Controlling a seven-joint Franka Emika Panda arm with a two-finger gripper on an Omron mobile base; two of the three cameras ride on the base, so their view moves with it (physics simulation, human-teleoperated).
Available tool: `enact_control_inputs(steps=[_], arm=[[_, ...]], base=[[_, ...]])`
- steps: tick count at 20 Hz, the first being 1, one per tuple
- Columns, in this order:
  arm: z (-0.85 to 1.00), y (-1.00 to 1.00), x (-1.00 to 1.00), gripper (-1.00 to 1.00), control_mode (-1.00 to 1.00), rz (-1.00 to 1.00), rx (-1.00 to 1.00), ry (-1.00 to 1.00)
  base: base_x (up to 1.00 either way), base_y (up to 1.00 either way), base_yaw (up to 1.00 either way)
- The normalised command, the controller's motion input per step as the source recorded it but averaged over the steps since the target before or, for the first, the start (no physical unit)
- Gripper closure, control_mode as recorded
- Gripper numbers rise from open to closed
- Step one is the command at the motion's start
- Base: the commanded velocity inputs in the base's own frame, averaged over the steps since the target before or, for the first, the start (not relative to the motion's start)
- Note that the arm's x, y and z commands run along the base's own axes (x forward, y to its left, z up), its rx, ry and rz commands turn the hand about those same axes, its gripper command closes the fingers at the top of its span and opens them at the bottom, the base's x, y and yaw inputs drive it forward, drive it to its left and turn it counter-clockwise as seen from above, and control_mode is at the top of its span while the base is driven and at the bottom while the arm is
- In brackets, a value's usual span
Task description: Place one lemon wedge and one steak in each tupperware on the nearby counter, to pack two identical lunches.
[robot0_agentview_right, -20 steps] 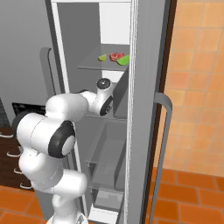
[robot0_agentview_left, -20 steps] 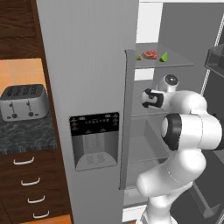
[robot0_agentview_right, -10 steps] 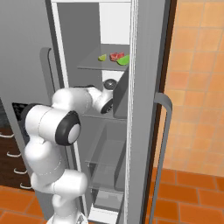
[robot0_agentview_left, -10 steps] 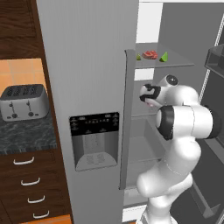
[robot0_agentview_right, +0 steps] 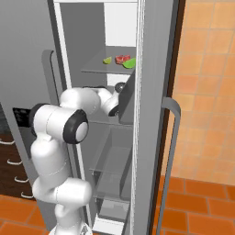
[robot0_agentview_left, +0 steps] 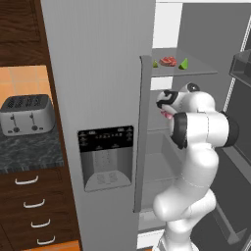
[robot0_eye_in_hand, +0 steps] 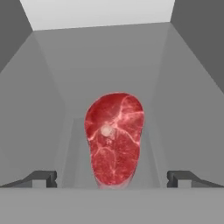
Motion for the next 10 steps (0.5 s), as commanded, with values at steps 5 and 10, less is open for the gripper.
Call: enact_control_inputs(steps=[5, 10], arm=[[-0.31, 0.0, 0.19, -1.0, -1.0, 0.0, 0.0, 0.07], [-0.14, 0.0, 0.18, -1.0, -1.0, 0.0, 0.0, 0.03]], base=[[0.0, 0.0, 0.0], [0.0, 0.0, 0.0]])
